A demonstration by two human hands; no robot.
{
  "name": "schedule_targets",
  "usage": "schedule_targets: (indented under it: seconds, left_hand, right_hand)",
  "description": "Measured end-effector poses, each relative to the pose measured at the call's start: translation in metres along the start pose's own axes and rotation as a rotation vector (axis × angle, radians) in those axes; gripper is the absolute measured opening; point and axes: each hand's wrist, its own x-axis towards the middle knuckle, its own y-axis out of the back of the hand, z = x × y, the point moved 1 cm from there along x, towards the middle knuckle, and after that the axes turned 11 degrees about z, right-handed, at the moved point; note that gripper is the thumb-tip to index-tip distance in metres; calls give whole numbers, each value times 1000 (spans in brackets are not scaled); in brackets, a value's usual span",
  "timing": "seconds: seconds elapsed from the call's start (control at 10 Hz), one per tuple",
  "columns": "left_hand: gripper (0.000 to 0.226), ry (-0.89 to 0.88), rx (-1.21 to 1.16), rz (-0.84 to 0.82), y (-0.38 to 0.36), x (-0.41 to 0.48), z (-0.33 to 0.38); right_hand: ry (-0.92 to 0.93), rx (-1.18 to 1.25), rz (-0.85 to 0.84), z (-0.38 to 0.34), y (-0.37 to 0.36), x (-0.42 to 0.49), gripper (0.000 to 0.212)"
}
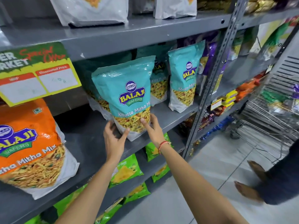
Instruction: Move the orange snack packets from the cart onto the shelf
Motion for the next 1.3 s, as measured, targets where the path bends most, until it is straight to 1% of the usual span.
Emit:
schedule_targets:
  seconds: [0.1,0.2,0.3,0.4,0.5,0.6,0.7,0.8,0.9,1.0,1.1,1.2,1.3]
  left_hand:
    - [44,-216,95,153,-8,-32,15]
    - [29,-342,102,-97,-38,-51,20]
    - [29,-413,145,-350,-86,-44,21]
    - [40,-365,202,-447,-138,-23,24]
    - [64,-163,230,-488,-191,7,23]
    - [82,-47,238,-508,-231,32,22]
    - [90,10,262,-554,-251,34,21]
    - [92,37,237,-501,-255,30,20]
    - [87,0,240,-416,-241,21,14]
    - [82,-85,279,-358,-223,13,8]
    - [81,-87,285,-357,-209,14,7]
    - [78,-81,278,-376,-197,15,7]
    - [75,-23,370,-400,-189,13,8]
  right_hand:
    - [-3,-19,82,3,24,12,66]
    - [19,17,335,5,65,34,60]
    - [4,-25,462,6,108,67,59]
    - [-24,-91,437,5,136,103,66]
    - [-60,-107,380,5,149,133,74]
    - [-105,-32,320,4,154,154,78]
    - [-132,81,255,2,152,159,67]
    - [-98,92,240,5,148,155,75]
    - [-97,75,240,13,141,143,80]
    - [-47,82,225,17,133,132,56]
    - [-32,21,223,10,126,116,53]
    - [-33,-63,204,5,127,107,58]
    - [-46,-205,323,1,130,98,69]
